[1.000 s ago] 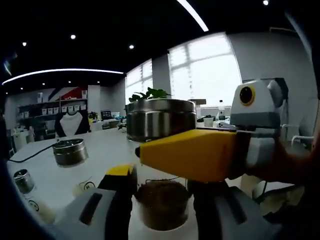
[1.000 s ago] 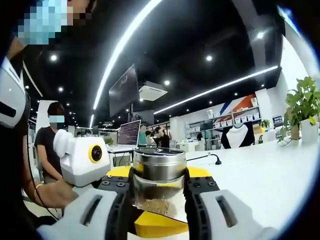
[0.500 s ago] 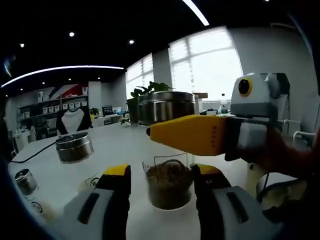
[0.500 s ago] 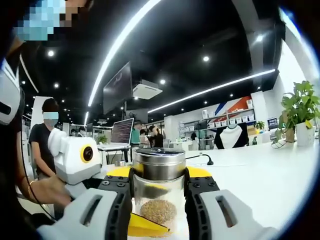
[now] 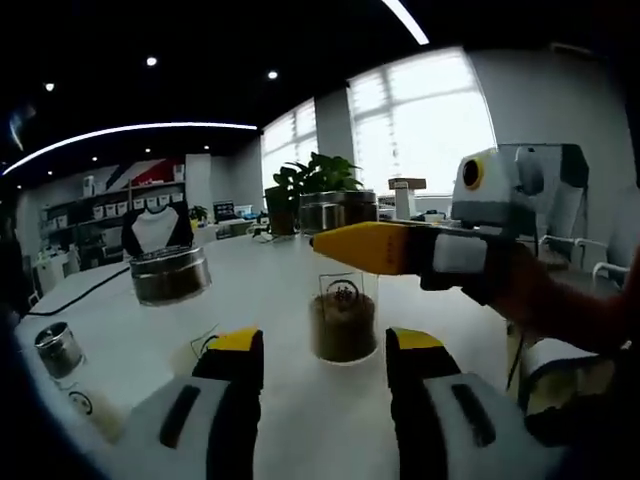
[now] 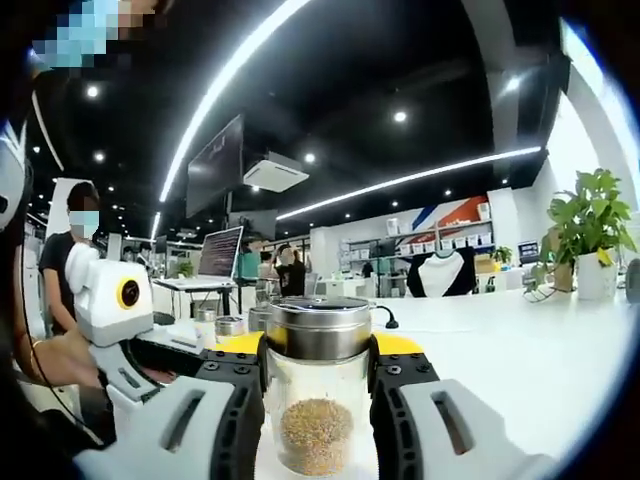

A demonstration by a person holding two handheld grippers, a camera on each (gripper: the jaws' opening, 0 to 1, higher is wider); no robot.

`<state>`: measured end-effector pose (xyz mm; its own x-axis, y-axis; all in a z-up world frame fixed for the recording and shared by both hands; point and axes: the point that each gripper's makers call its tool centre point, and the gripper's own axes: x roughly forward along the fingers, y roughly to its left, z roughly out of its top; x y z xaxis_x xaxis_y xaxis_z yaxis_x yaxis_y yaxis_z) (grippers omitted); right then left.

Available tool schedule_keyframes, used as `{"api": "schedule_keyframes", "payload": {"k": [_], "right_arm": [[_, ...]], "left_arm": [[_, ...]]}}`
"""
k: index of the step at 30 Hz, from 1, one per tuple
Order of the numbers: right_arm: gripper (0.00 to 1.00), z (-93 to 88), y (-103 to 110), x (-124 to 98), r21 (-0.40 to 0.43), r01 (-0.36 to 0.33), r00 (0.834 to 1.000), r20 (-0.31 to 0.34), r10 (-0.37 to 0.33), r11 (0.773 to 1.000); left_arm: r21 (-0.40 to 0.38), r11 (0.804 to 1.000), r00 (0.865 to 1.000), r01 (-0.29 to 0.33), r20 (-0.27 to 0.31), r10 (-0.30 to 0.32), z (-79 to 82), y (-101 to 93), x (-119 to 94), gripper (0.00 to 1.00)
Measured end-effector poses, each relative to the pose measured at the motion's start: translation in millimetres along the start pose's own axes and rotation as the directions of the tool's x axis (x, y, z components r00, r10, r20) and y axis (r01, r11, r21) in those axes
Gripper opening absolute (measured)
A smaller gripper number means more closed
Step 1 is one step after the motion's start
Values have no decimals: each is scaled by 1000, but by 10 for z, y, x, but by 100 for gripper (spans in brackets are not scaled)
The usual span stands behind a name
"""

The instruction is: Rotate the seasoning bottle until the label or dispensing opening points toward the visible target arrow and the bottle remains upright within the marked orientation range

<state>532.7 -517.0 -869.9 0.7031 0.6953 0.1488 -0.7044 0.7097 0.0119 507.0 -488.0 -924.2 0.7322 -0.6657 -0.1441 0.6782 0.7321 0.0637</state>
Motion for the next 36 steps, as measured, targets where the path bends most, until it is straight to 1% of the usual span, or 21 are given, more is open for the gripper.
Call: {"api": "schedule_keyframes", "payload": {"k": [2, 3, 8, 11, 15, 17, 21, 23, 24, 25, 28, 30, 34, 36], "right_arm": [[37, -24, -30, 12, 6, 7, 1000, 0, -7, 1000], [37, -35, -43, 19, 12, 12, 1000, 0, -12, 1000], [37, -102, -155, 74, -14, 47, 999, -23, -47, 999], [37, -112, -246, 101, -20, 63, 998, -27, -63, 998], [37, -129, -322, 122, -12, 76, 997, -28, -76, 997], [37, -144, -344, 136, -13, 82, 996, -32, -82, 997], [37, -167, -405, 170, -10, 88, 995, -35, -88, 996], [37, -178, -442, 190, -17, 95, 995, -38, -95, 995], [37, -182, -457, 198, -23, 97, 994, -39, -98, 995], [37, -189, -477, 207, -29, 100, 994, -42, -101, 995], [37, -199, -494, 220, -38, 95, 994, -43, -96, 995], [37, -205, -494, 227, -35, 86, 995, -42, -88, 996], [37, -210, -449, 240, -40, 64, 997, -41, -66, 997], [37, -210, -431, 242, -45, 57, 997, -40, -59, 997]], "left_arm": [[1, 1000, 1000, 4, -11, -4, -28, 3, 1, 46], [0, 1000, 1000, 3, -9, -3, -32, 7, 1, 46], [-2, 1000, 1000, 6, -13, -6, -43, 9, 8, 47], [-12, 1000, 1000, 11, -20, -11, -62, 24, 12, 48], [-22, 1000, 1000, 2, -25, -2, -91, 52, 3, 48], [-34, 999, 1000, -2, -25, 1, -127, 63, -3, 48], [-54, 999, 998, -9, -57, 6, -252, 64, -33, 48], [-63, 998, 998, -14, -58, 11, -264, 78, -55, 48], [-66, 998, 998, -19, -58, 15, -268, 90, -67, 48], [-74, 996, 998, -43, -55, 39, -269, 134, -87, 48], [-80, 994, 996, -79, -56, 75, -281, 218, -131, 48], [-86, 990, 993, -109, -47, 105, -268, 282, -168, 48], [-96, 985, 989, -143, -38, 140, -253, 370, -210, 47], [-99, 984, 988, -150, -37, 147, -251, 396, -221, 45]]}}
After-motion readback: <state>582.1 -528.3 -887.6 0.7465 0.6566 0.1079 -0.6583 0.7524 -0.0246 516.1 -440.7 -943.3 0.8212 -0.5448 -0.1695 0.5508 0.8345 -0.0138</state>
